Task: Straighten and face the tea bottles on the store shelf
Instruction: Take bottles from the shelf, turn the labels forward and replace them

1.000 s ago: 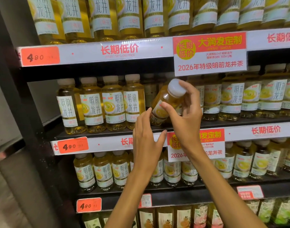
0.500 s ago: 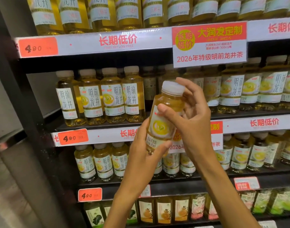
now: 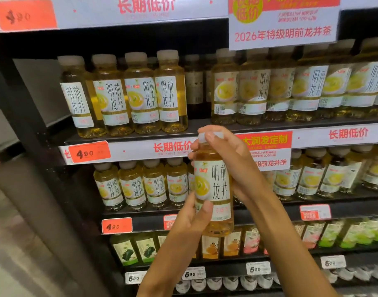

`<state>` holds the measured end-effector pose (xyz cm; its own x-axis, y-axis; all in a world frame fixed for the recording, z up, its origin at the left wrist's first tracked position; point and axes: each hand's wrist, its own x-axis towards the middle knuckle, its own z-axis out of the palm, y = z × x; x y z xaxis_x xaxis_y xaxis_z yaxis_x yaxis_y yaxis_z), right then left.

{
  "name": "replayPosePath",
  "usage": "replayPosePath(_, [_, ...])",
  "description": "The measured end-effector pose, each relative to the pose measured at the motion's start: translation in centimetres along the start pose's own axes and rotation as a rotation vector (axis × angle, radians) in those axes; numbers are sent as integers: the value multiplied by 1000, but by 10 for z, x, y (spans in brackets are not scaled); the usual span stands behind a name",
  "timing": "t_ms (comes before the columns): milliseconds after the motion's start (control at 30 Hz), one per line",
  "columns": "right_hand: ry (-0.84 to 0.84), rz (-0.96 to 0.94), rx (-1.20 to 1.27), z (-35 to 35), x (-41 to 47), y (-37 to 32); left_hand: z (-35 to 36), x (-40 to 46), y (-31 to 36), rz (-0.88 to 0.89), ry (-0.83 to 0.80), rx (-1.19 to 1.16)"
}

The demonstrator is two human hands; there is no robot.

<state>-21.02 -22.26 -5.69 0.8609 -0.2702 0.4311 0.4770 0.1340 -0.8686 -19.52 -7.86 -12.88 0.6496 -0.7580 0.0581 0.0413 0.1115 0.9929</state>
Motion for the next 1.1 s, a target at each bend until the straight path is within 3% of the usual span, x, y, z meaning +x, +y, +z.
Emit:
replayPosePath(100, [-12,53,45,0,-2,4,-5,-1,-8,-54,4,-115])
replayPosePath(267, [-42,91,139,-1,-3,5,-4,-3,-4,-51,-147,-376])
replayPosePath(467, [46,-50,-119,6,-8,-3,-8,0,-7,-32,55,-184])
replayPosePath(633, [-9,-119,-234,16,-13,-6,-4,3,-12,-63,115,-159])
replayPosePath(800, [-154,8,5,16,-10,-7,-9,2,-10,-66,1,-316])
replayPosePath(933, [-104,6,25,17,-10,-1,-13,3,-14,-79,-64,-270])
replayPosePath(1100, [-25,-76,-150,19,-13,2,-8,5,-14,33,238,-101])
